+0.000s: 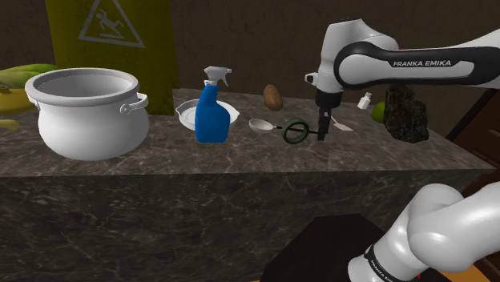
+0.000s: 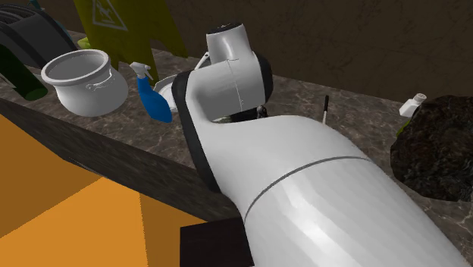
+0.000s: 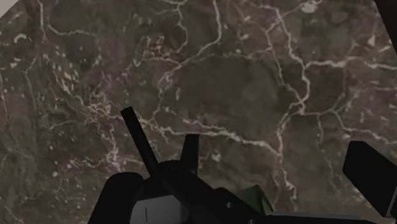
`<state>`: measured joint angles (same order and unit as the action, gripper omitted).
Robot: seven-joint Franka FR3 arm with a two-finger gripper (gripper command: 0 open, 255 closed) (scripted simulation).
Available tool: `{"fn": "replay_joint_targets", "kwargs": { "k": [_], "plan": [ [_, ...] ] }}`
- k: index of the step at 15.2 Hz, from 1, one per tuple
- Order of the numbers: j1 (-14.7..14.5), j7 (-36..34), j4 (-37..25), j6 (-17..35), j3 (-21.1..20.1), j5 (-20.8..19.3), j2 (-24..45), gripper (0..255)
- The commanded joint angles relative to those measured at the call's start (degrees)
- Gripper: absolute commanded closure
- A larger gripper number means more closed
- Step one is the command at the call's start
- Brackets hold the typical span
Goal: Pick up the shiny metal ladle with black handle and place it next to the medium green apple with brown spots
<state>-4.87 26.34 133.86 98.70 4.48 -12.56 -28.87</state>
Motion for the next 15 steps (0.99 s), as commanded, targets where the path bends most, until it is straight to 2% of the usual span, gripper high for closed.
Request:
{"fn": "replay_joint_targets", "kwargs": {
  "k": [1,9,15],
  "plan": [
    [-1.2,5.8,-2.6,2.9,1.4,-0.4,3.8,0],
    [-5.3,26.9,-12.2,12.1,4.6,1.7,17.1,0],
    [-5.0,26.8,-8.8,16.7,5.1,1.4,18.2,0]
  ]
}}
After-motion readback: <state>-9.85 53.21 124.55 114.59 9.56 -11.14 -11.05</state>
